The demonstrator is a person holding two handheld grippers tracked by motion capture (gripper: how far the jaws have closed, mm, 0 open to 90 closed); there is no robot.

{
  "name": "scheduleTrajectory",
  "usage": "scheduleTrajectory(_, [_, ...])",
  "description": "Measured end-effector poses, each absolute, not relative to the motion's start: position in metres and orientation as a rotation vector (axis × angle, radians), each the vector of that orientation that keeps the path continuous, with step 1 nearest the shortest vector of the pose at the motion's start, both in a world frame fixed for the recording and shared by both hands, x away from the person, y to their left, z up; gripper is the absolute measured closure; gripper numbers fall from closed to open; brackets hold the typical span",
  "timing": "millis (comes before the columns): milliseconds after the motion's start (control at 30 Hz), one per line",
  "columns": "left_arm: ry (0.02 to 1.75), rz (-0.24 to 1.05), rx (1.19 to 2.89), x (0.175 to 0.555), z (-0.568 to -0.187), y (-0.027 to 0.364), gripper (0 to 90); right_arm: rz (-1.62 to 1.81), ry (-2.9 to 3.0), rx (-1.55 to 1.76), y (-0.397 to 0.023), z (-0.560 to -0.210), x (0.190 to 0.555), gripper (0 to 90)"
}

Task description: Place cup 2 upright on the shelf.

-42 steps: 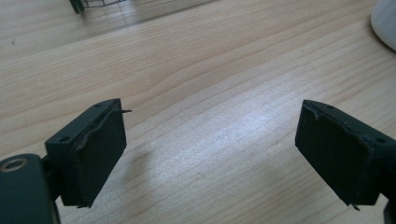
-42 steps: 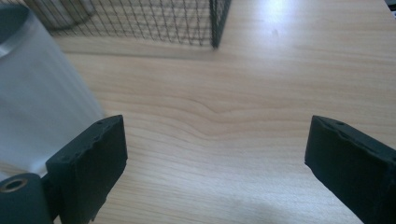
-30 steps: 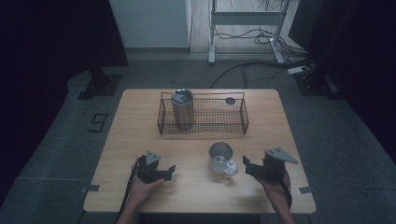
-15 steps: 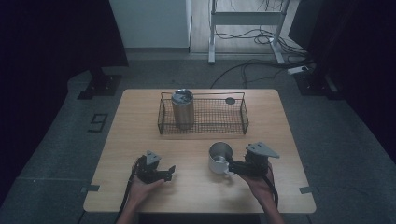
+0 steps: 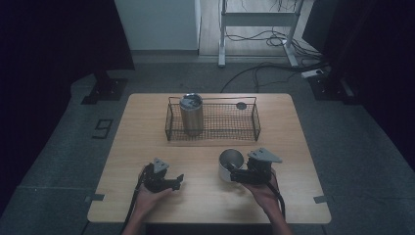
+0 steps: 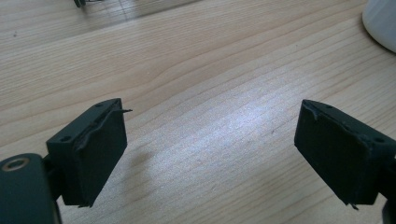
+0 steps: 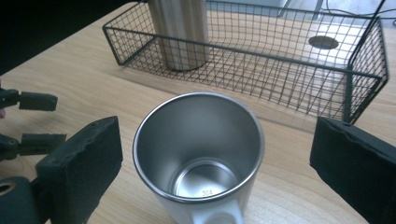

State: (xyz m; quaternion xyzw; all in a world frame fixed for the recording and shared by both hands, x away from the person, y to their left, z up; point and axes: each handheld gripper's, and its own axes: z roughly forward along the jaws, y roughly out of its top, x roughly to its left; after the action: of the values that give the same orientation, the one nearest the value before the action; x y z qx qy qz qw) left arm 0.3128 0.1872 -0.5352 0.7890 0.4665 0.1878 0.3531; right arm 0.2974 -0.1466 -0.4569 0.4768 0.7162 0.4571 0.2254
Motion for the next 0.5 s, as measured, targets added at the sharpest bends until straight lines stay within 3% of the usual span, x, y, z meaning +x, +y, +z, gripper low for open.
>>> scheduleTrajectory(500, [1.201, 0.522, 2.045, 0.312, -0.538, 0.184, 9.6, 1.195, 2.055, 1.281, -0.131, -0.472, 0.303, 0.0])
